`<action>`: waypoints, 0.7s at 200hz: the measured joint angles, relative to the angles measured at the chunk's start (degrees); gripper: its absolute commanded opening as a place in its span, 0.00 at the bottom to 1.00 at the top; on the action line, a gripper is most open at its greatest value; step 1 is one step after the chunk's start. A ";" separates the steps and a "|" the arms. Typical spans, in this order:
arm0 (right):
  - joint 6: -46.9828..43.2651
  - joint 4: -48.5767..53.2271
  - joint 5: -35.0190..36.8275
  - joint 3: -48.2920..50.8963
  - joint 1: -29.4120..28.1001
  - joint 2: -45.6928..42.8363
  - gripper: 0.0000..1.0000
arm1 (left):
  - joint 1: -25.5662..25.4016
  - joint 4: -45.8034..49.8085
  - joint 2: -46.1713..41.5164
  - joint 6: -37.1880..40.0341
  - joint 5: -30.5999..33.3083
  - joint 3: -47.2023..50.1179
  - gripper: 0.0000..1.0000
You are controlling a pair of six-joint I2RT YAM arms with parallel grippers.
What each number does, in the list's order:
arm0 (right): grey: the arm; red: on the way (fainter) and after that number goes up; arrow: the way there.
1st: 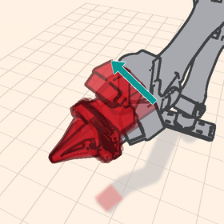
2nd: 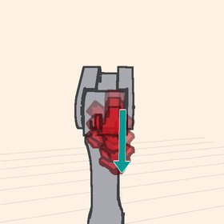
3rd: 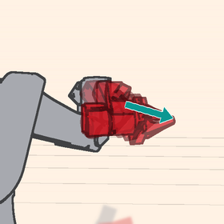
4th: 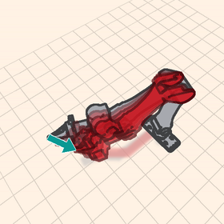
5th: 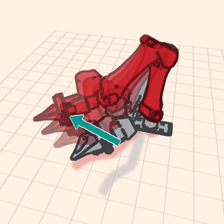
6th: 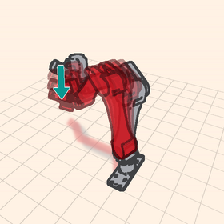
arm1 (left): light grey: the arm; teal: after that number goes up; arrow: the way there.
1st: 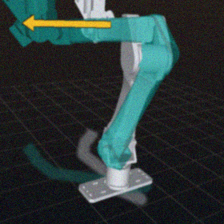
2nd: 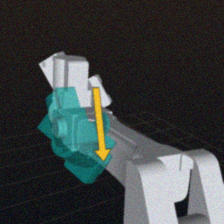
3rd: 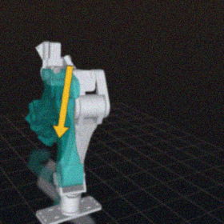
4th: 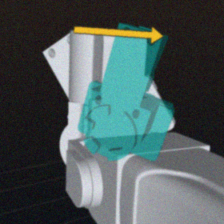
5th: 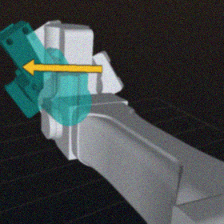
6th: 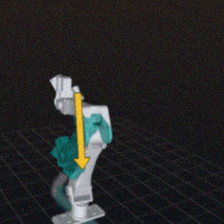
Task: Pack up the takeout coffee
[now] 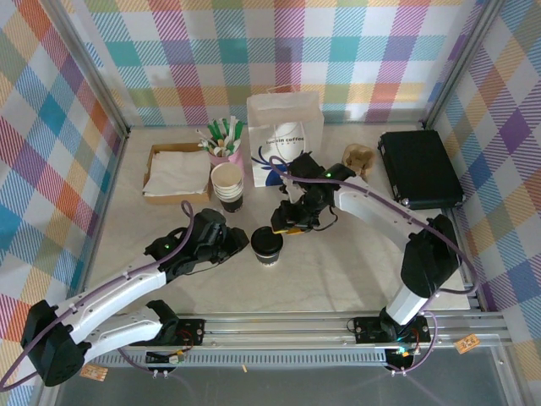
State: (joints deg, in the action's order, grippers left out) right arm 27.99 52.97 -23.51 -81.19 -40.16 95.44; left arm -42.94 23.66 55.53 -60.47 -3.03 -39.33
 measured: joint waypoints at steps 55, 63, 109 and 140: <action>0.15 -0.28 -1.73 -1.68 -0.02 1.90 0.47 | 0.39 -1.60 0.00 -1.09 -1.66 2.45 0.34; 0.15 -0.33 -1.97 -1.77 -0.02 2.01 0.47 | 0.39 -1.55 0.00 -1.57 -1.99 2.67 0.35; 0.15 -0.24 -2.49 -1.88 -0.02 2.84 0.48 | 0.48 -2.80 0.00 -1.88 -3.45 2.78 0.35; 0.13 0.00 -2.75 -2.89 -0.20 4.22 0.48 | 0.72 -3.10 0.00 -1.81 -4.07 2.78 0.35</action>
State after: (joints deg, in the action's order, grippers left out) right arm 28.12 52.97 -26.26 -84.07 -40.36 99.66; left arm -42.22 20.56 55.53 -62.28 -7.09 -36.56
